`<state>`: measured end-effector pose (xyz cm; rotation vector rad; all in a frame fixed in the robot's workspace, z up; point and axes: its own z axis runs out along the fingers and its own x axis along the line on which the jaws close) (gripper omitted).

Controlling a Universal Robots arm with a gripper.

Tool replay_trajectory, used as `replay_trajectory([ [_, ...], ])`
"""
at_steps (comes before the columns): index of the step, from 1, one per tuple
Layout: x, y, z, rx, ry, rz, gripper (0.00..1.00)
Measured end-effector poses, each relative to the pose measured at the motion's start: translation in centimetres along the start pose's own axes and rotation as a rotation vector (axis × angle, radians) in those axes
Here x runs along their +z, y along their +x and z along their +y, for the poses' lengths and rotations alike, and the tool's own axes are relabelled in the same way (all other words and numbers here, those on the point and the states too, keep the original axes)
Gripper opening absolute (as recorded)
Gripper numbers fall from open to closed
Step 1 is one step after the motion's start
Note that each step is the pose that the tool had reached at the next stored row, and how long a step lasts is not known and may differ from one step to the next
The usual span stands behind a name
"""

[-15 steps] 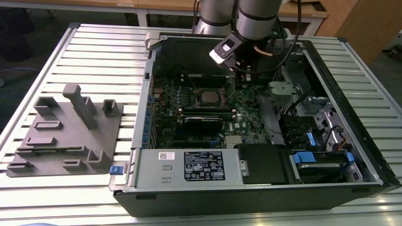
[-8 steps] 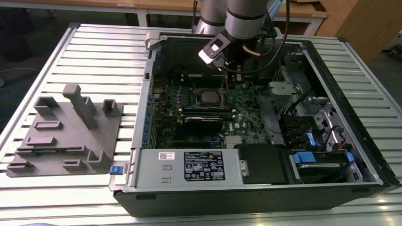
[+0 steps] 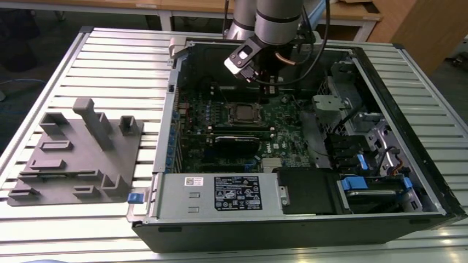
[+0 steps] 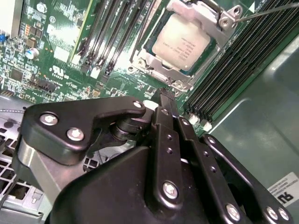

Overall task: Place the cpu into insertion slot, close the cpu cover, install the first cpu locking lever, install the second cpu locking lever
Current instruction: 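Close the cpu cover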

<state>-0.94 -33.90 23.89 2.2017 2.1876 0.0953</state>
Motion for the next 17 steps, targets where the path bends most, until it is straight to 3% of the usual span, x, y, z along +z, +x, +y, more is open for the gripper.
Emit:
replay_trajectory([
  [12, -0.01, -0.01, -0.27, 0.000, 0.0014, -0.0002, 0.11],
  [17, 0.00, 0.00, -0.27, 0.000, 0.0067, -0.0002, 0.11],
])
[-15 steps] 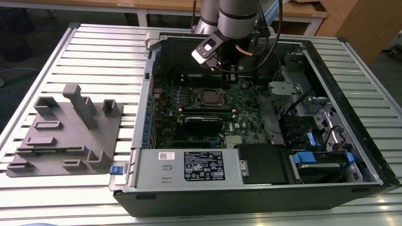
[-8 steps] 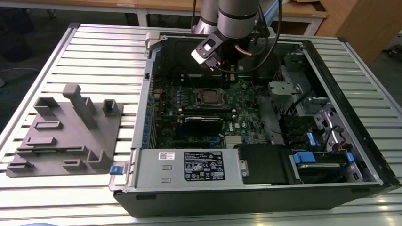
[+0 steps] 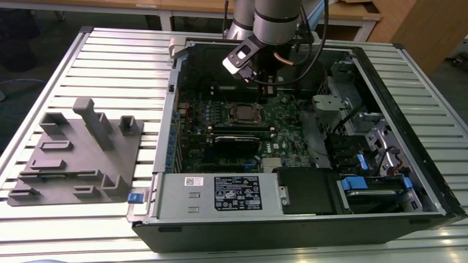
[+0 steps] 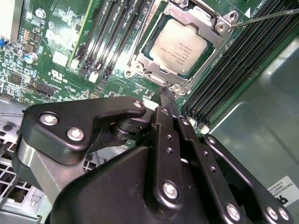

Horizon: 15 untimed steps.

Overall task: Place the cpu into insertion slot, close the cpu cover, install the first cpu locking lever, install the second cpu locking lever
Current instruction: 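Close the cpu cover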

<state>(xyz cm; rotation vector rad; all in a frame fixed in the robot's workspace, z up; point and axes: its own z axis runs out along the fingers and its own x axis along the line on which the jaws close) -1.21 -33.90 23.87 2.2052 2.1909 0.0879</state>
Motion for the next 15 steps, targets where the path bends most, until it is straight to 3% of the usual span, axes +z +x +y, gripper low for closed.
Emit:
replay_trajectory([
  [6, 0.01, 0.00, 0.00, 0.000, 0.0052, -0.0001, 0.11],
  [15, 0.00, 0.00, -0.37, 0.000, 0.0054, 0.0000, 0.11],
])
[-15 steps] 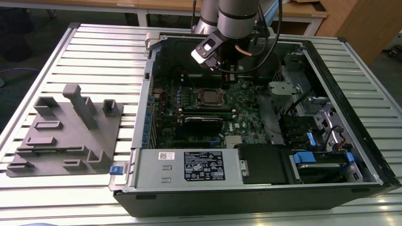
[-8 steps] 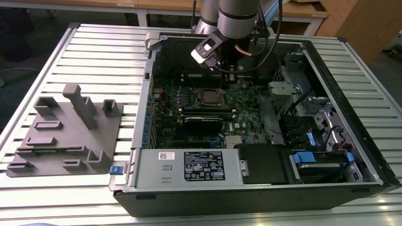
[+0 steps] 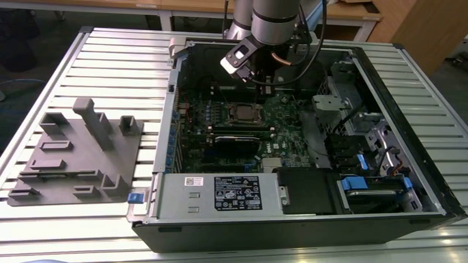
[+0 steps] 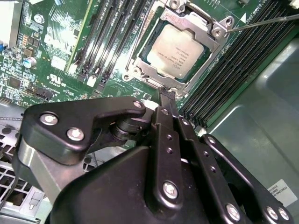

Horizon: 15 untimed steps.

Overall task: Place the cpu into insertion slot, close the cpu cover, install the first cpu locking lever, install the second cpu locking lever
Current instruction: 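Close the cpu cover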

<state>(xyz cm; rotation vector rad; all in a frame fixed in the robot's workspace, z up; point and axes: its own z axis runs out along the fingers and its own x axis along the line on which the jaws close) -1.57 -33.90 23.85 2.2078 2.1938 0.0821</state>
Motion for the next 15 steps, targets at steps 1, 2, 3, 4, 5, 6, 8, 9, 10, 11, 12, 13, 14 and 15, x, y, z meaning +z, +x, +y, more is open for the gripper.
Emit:
replay_trajectory([
  [1, 0.00, 0.00, -0.01, 0.000, 0.0000, 0.0000, 0.11],
  [2, 0.00, 0.00, -0.01, 0.000, 0.0000, 0.0000, 0.11],
  [3, 0.00, 0.00, -0.01, 0.000, 0.0000, 0.0000, 0.11],
  [4, 0.00, 0.00, -0.02, 0.000, 0.0000, 0.0000, 0.11],
  [5, 0.00, 0.00, -0.02, 0.000, 0.0000, 0.0000, 0.11],
  [6, 0.00, 0.00, -0.02, 0.000, 0.0000, 0.0000, 0.11],
  [8, -0.01, 0.00, -0.12, 0.000, 0.0000, 0.0000, 0.11],
  [9, -0.01, 0.00, -0.24, 0.000, 0.0000, 0.0000, 0.11],
  [10, -0.02, 0.00, -0.32, 0.000, -0.0001, 0.0000, 0.11],
  [11, -0.01, 0.00, -0.37, 0.000, -0.0001, 0.0001, 0.11],
  [12, -0.02, 0.00, -0.37, 0.000, -0.0001, 0.0001, 0.11],
  [13, -0.02, 0.00, -0.37, 0.000, 0.0000, 0.0000, 0.11],
  [14, -0.02, 0.00, -0.37, 0.000, 0.0000, 0.0000, 0.11],
  [15, -0.02, 0.00, -0.38, 0.000, 0.0000, 0.0000, 0.11],
])
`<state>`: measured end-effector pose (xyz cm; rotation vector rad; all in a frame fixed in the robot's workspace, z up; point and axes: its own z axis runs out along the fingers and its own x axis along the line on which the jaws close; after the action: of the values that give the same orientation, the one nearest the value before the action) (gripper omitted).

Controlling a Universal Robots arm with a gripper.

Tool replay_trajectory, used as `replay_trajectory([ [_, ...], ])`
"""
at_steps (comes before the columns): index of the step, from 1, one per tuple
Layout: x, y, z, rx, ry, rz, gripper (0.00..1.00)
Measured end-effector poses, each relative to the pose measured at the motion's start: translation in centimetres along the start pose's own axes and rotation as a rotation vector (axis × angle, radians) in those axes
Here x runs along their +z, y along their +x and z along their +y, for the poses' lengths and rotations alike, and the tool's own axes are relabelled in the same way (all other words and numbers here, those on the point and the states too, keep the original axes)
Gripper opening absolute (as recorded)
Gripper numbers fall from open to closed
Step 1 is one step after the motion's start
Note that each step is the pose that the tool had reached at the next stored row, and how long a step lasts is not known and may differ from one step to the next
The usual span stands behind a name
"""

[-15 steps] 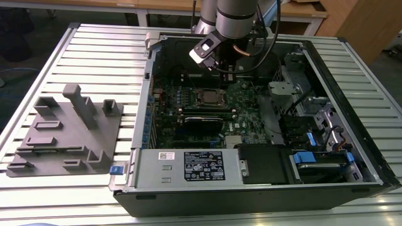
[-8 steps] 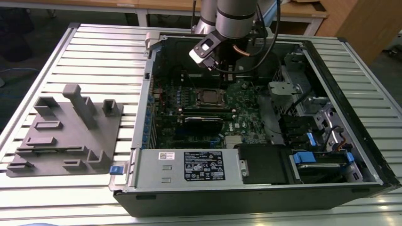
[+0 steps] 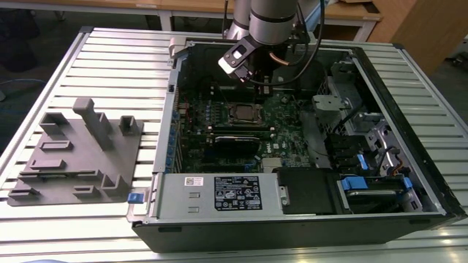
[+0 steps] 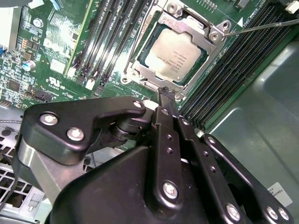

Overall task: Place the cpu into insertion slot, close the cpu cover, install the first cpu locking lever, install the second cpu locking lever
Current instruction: 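Close the cpu cover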

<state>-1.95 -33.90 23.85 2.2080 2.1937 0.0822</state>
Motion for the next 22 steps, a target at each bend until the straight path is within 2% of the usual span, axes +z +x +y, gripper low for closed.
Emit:
replay_trajectory([
  [9, 0.00, 0.00, -0.02, 0.000, 0.0000, 0.0000, 0.11],
  [13, -0.02, 0.00, -0.31, 0.000, 0.0000, 0.0000, 0.11],
  [22, -0.02, 0.00, -0.39, 0.000, 0.0000, 0.0000, 0.11],
])
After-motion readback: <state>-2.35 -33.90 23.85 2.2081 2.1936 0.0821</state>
